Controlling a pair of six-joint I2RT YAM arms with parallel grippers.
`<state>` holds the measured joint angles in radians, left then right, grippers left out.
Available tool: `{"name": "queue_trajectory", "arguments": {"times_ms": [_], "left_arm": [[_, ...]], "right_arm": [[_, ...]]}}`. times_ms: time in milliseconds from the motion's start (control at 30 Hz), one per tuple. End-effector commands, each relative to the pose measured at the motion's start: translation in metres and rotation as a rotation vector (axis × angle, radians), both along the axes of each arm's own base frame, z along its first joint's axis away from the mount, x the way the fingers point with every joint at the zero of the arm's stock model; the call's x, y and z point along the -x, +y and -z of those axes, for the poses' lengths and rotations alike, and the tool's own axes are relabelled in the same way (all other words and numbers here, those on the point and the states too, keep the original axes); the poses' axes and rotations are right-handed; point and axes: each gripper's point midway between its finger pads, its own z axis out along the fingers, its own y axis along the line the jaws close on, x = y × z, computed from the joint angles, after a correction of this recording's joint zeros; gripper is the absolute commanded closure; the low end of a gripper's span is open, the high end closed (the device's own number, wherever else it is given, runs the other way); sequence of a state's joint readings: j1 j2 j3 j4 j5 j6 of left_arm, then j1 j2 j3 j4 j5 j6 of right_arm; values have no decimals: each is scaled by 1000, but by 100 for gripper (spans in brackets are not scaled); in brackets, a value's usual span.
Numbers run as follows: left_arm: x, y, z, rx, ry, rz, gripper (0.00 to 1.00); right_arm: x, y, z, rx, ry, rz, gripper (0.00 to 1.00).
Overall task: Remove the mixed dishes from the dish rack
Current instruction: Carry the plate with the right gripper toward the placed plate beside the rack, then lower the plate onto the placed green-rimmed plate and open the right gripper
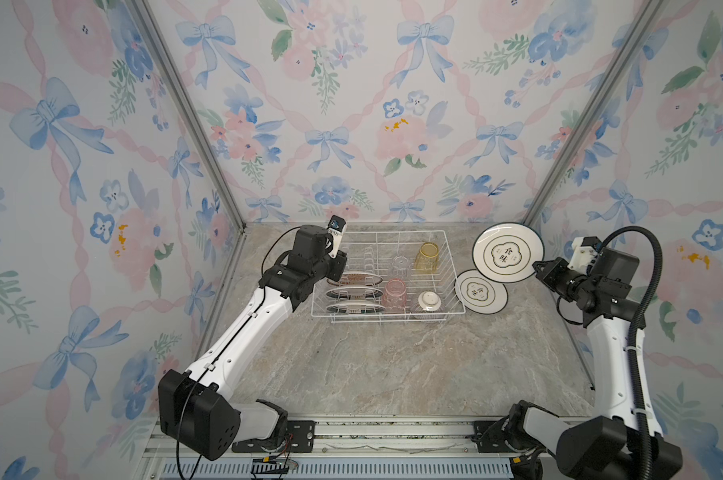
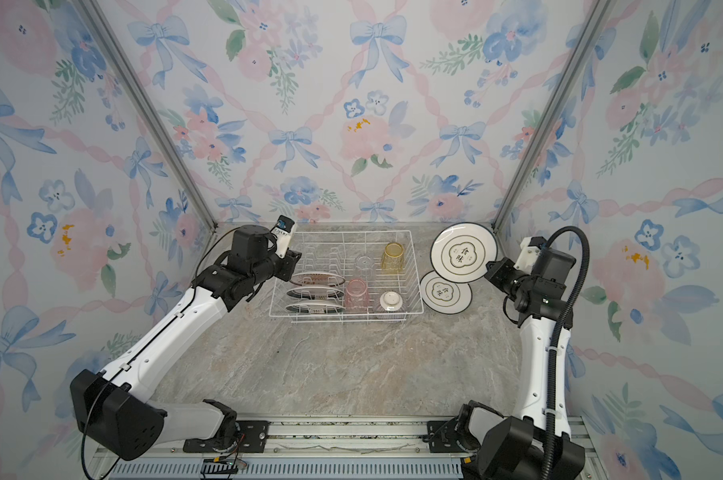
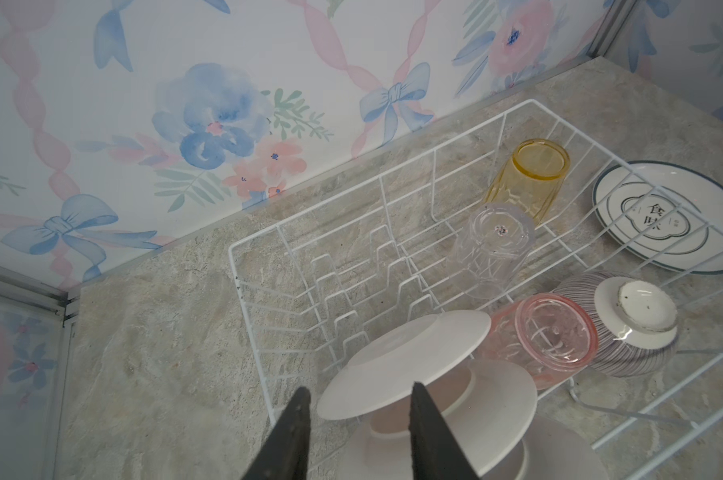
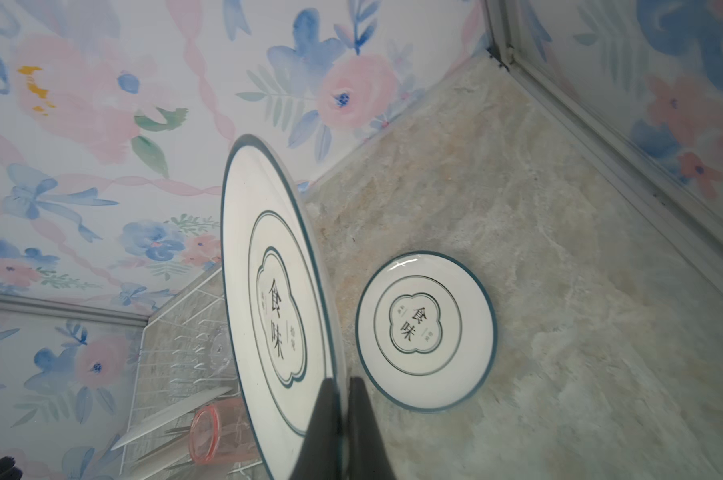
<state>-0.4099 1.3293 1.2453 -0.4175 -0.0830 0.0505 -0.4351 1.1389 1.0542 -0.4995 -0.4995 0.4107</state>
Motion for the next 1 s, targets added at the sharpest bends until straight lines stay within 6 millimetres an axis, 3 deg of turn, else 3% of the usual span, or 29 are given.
{"name": "queue_trajectory", "arguments": {"times_ms": [0, 167, 300, 733, 967], "left_arm": [[9, 9, 5, -34, 18, -20, 59], [10, 5, 4, -22, 24, 0, 61], [10, 3, 7, -15, 32, 6, 60], [6, -3, 8, -1, 46, 25, 60], [3, -8, 5, 6, 47, 37, 60]], "right_arm": [[9, -2, 48, -55, 127, 20, 100], [5, -10, 92, -105, 186, 62, 100], [-7, -13, 116, -165, 200, 63, 100], [-29, -12, 164, -288, 206, 68, 100], [-35, -13, 177, -309, 199, 73, 100]]}}
